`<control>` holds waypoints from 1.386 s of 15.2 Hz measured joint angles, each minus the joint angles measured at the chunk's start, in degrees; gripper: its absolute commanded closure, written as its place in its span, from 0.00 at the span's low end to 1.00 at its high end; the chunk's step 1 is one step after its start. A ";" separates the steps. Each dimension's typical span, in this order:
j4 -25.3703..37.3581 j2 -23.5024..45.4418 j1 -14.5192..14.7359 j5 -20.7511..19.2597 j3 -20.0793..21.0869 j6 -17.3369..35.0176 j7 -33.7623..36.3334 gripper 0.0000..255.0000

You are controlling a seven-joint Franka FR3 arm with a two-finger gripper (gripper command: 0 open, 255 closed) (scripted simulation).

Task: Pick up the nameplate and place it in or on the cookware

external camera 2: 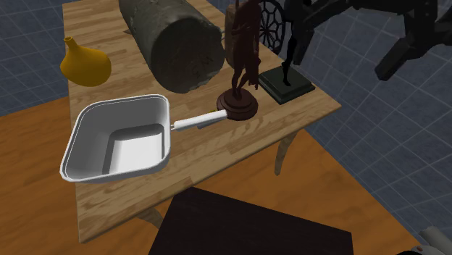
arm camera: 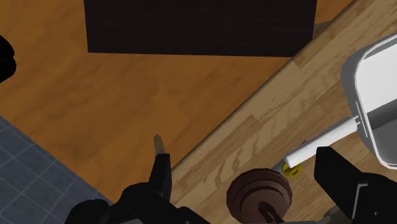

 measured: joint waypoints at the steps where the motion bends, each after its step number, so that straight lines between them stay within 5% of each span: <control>1: 0.00 0.00 0.00 0.00 0.00 0.00 0.00 0.00; 8: -7.30 3.00 1.54 2.52 3.79 11.06 3.94 0.00; 21: -12.73 21.51 5.20 6.39 12.64 37.22 12.87 0.00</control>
